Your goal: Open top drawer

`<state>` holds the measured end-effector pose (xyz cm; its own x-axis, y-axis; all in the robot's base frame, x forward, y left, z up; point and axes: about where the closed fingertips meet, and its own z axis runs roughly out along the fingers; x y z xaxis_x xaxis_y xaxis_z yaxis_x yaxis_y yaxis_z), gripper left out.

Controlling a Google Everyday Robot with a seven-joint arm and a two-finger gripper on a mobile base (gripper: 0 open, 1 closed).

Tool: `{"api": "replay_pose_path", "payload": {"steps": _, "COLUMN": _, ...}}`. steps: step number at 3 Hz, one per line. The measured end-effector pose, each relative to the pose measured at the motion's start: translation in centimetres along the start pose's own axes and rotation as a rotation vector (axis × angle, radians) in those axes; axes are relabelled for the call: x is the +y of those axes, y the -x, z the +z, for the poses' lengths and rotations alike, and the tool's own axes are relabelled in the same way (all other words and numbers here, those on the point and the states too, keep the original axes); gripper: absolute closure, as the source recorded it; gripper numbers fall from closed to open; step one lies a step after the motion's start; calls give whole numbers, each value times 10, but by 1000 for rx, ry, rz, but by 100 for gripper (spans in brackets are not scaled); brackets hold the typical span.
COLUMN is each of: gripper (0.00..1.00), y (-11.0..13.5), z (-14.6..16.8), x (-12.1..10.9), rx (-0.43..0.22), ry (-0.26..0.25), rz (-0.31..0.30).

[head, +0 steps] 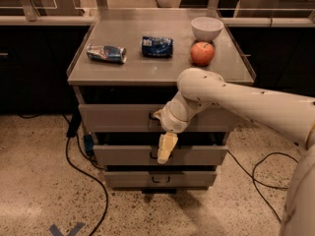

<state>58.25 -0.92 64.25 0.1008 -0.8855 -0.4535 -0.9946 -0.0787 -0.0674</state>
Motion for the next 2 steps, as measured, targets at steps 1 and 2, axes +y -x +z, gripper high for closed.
{"api": "replay_pose_path", "payload": {"steps": 1, "gripper": 0, "y": 2, "z": 15, "x": 0, "rx": -7, "ry": 38, "rz": 1}}
{"api": "replay_pose_path", "payload": {"steps": 2, "gripper": 18, "y": 2, "z": 16, "x": 0, "rx": -7, "ry": 41, "rz": 1}}
